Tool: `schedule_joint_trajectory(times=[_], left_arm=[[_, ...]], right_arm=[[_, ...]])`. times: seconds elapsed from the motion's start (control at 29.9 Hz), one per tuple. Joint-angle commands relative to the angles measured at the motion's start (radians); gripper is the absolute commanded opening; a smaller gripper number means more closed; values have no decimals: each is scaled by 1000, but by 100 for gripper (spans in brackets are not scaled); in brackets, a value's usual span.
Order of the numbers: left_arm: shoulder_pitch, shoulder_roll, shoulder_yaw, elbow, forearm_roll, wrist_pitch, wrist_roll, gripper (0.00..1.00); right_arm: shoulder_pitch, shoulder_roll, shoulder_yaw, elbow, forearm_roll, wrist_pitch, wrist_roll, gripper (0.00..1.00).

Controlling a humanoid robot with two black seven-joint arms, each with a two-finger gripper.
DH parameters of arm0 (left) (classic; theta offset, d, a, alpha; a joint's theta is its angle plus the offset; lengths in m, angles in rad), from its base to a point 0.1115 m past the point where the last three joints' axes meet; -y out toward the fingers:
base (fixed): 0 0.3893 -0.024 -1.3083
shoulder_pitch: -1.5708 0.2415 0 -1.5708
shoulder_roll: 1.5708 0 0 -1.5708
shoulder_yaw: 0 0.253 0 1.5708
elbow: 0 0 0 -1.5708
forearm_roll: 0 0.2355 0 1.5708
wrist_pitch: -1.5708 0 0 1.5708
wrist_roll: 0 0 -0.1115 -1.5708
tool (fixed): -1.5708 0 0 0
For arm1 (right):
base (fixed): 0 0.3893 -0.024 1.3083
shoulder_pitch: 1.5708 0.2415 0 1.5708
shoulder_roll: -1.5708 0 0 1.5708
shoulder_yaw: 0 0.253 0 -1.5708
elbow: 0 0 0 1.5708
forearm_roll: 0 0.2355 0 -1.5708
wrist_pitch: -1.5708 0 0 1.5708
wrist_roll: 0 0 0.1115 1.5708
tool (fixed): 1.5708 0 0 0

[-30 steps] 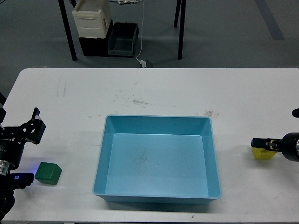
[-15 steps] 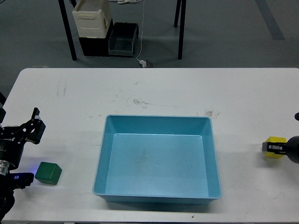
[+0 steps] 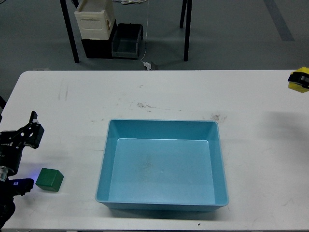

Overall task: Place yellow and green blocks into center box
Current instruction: 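Lift the yellow cube with the right gripper and carry it over the box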

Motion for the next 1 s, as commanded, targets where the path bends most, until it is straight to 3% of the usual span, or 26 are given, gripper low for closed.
schedule_joint_trajectory(times=[0.0,0.13,0.2,0.27,0.5,0.74,0.87,0.97], left_arm=[[1,1,0,0,0,0,-1,100],[3,0,0,0,0,0,-1,100],[3,1,0,0,0,-2,-1,100],[4,1,0,0,0,-2,-1,100],[4,1,0,0,0,0,-1,100],[1,1,0,0,0,0,-1,100],[3,1,0,0,0,0,-1,100],[3,0,0,0,0,0,-1,100]], right_arm=[[65,4,1,-22,0,-10,20,0],[89,37,-2,-62,0,-9,27,0],[89,42,-4,-78,0,-9,58,0],[89,42,-10,-79,0,-4,122,0],[162,37,-57,-79,-44,2,410,0],[371,47,-247,-38,-253,3,748,0],[486,83,-394,23,-398,3,875,0],[544,125,-494,89,-469,3,880,0]])
